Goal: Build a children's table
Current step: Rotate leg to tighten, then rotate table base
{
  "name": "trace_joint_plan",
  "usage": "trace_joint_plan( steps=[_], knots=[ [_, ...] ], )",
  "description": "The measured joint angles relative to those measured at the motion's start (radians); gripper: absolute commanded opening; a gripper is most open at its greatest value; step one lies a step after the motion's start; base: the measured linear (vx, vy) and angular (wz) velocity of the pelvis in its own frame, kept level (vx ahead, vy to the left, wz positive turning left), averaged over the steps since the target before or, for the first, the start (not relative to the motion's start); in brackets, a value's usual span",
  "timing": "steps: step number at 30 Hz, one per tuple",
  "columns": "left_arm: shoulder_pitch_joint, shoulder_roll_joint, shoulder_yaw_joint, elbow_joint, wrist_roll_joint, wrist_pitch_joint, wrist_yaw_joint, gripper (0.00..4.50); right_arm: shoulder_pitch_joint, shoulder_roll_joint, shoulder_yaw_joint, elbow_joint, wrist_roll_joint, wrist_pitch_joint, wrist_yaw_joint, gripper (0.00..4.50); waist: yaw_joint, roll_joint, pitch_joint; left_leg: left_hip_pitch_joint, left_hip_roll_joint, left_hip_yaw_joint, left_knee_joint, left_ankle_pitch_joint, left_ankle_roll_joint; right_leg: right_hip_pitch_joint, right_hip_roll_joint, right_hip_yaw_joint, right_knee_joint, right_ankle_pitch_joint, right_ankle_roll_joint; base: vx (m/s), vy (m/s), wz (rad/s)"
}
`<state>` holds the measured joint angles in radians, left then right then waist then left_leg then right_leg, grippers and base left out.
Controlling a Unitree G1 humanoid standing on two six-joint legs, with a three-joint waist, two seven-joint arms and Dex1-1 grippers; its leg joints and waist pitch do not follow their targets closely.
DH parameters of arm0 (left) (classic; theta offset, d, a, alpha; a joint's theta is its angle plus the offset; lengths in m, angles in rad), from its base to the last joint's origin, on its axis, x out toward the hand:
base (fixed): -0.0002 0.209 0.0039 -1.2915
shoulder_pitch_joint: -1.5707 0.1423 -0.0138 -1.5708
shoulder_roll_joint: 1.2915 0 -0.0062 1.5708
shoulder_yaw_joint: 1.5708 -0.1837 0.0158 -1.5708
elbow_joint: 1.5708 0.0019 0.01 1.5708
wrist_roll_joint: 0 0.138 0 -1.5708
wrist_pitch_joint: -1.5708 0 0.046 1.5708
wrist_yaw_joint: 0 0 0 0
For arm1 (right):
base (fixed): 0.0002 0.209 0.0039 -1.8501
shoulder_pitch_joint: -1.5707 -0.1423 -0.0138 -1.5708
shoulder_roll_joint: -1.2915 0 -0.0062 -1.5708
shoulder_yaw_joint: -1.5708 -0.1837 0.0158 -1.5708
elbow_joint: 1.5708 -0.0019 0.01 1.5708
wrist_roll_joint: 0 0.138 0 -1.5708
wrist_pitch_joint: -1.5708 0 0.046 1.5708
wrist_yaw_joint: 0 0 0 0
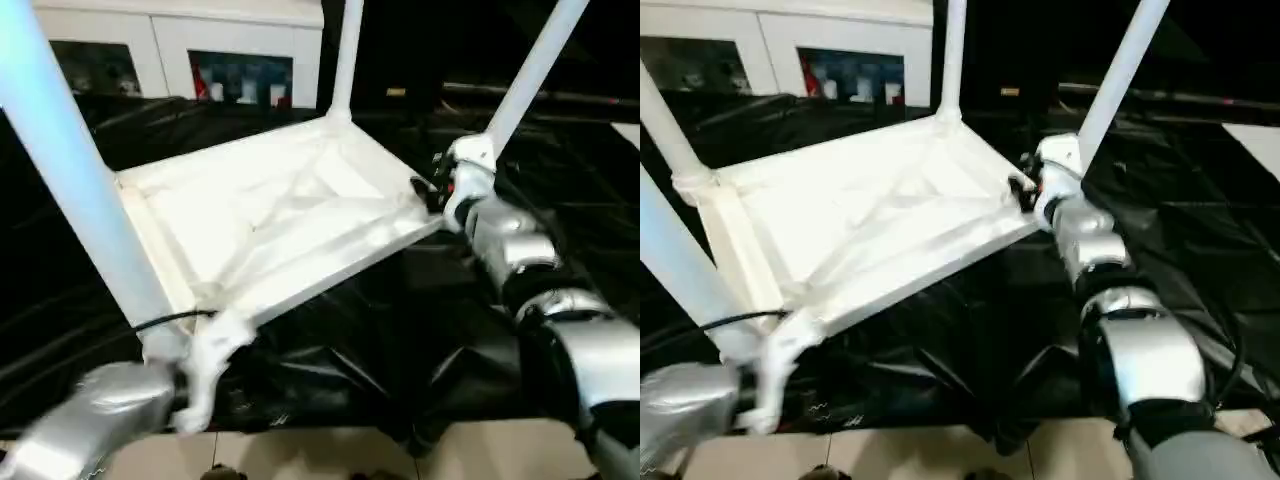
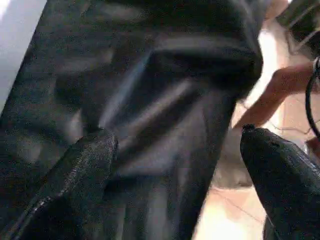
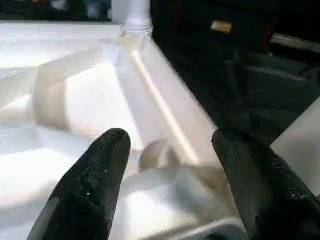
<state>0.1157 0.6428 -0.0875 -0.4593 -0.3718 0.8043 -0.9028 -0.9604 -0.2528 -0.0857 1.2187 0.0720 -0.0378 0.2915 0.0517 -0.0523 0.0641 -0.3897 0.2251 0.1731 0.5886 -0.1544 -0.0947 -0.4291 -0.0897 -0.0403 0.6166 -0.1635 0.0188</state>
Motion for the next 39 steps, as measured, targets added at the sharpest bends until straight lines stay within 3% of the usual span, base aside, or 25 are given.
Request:
trace_joint_plan(
  steps=[4, 7, 13, 19, 23, 26, 31, 34, 39],
  knots=[
    [0.125, 0.099, 0.134, -0.046, -0.067, 0.028, -0.069, 4.45, 0.149, 0.014, 0.016, -0.102, -0.003, -0.028, 0.036, 3.14, 0.002, 0.002, 0.001, 0.001, 0.000, 0.000, 0.000, 0.000, 0.000, 0.001, 0.001, 0.001, 0.000, 0.000, 0.000, 0.000, 0.000, 0.00],
    [0.163, 0.123, 0.197, -0.057, -0.102, 0.043, -0.108, 4.45, 0.210, 0.019, 0.016, -0.145, 0.001, -0.028, 0.049, 3.14, 0.002, 0.006, 0.003, 0.001, 0.000, 0.000, 0.002, 0.000, 0.000, 0.001, 0.001, 0.001, 0.000, 0.000, 0.000, 0.000, 0.000, 0.00],
    [0.243, 0.217, 0.392, -0.041, -0.149, 0.031, -0.191, 4.45, 0.372, 0.015, 0.014, -0.387, 0.036, 0.008, 0.088, 3.14, 0.001, 0.006, 0.002, 0.005, 0.001, -0.003, 0.001, 0.000, 0.000, 0.003, 0.004, 0.002, 0.000, -0.001, 0.001, 0.000, 0.000, 0.00],
    [0.253, 0.239, 0.513, 0.074, -0.147, -0.069, -0.228, 4.45, 0.456, 0.016, 0.015, -0.470, 0.031, 0.076, 0.046, 3.14, 0.002, 0.004, 0.001, 0.006, 0.001, -0.004, 0.001, 0.000, 0.000, 0.003, 0.005, 0.003, -0.001, -0.001, 0.001, 0.000, 0.000, 0.00],
    [0.158, 0.171, 0.582, 0.132, -0.149, -0.158, -0.187, 4.45, 0.479, 0.023, 0.015, -0.506, 0.026, 0.132, -0.001, 3.14, 0.011, -0.001, -0.001, 0.006, 0.001, -0.004, 0.001, 0.000, 0.000, 0.004, 0.005, 0.003, 0.000, -0.001, 0.001, 0.000, 0.000, 0.00],
    [0.085, 0.150, 0.606, 0.142, -0.164, -0.222, -0.156, 4.45, 0.481, 0.038, 0.024, -0.507, 0.008, 0.170, -0.006, 3.14, 0.010, -0.004, -0.003, 0.014, 0.001, -0.006, 0.001, 0.000, 0.000, 0.012, 0.006, 0.003, -0.001, -0.001, 0.001, 0.000, 0.000, 0.00],
    [0.010, 0.048, 0.580, 0.151, -0.218, -0.245, -0.115, 4.45, 0.478, 0.056, 0.040, -0.503, 0.002, 0.202, -0.022, 3.14, 0.009, -0.006, -0.005, 0.016, -0.001, -0.005, 0.002, 0.000, 0.000, 0.013, 0.004, 0.003, -0.001, -0.001, 0.001, 0.000, 0.000, 0.00],
    [0.002, 0.049, 0.543, 0.176, -0.200, -0.258, -0.108, 4.45, 0.460, 0.066, 0.053, -0.503, 0.000, 0.215, -0.022, 3.14, 0.004, -0.006, -0.005, 0.017, 0.000, -0.006, 0.002, 0.000, 0.000, 0.012, 0.005, 0.002, -0.001, -0.001, 0.001, 0.000, 0.000, 0.00],
    [0.023, 0.093, 0.541, 0.248, -0.160, -0.272, -0.102, 4.45, 0.449, 0.063, 0.053, -0.505, -0.003, 0.224, -0.021, 3.14, -0.003, -0.010, -0.008, 0.019, 0.000, -0.007, 0.002, 0.000, 0.000, 0.012, 0.006, 0.002, 0.000, -0.001, 0.001, 0.000, 0.000, 0.00]
  ],
)
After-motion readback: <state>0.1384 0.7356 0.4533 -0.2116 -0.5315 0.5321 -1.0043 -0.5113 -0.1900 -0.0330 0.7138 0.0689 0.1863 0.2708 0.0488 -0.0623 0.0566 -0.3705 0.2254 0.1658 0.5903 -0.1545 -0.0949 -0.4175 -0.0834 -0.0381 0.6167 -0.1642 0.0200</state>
